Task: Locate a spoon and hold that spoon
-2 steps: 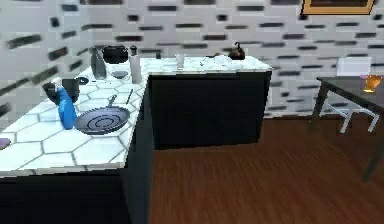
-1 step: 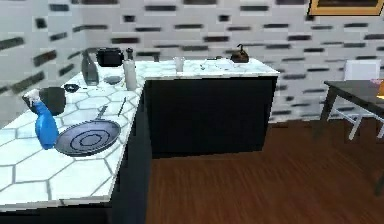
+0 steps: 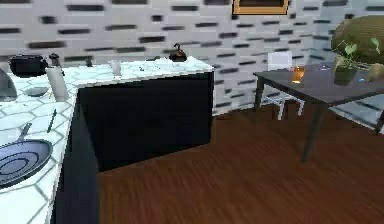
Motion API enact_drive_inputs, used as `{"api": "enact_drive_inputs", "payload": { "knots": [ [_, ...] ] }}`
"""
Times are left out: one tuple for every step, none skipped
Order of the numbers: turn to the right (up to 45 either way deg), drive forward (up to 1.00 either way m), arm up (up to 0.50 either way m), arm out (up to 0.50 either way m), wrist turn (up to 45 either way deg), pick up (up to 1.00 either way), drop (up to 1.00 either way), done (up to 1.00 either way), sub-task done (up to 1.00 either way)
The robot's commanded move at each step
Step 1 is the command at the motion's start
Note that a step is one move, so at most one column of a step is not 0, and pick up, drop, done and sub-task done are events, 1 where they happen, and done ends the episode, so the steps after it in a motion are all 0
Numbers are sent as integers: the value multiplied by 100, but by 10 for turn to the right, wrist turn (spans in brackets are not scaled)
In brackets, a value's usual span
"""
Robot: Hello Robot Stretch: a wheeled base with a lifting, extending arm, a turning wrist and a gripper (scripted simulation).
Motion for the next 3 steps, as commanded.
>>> {"api": "enact_drive_inputs", "payload": {
  "knots": [
    [0, 45, 0, 0, 0, 0, 0, 0, 0],
    [-210, 0, 0, 0, 0, 0, 0, 0, 0],
    [0, 70, 0, 0, 0, 0, 0, 0, 0]
  ]
}}
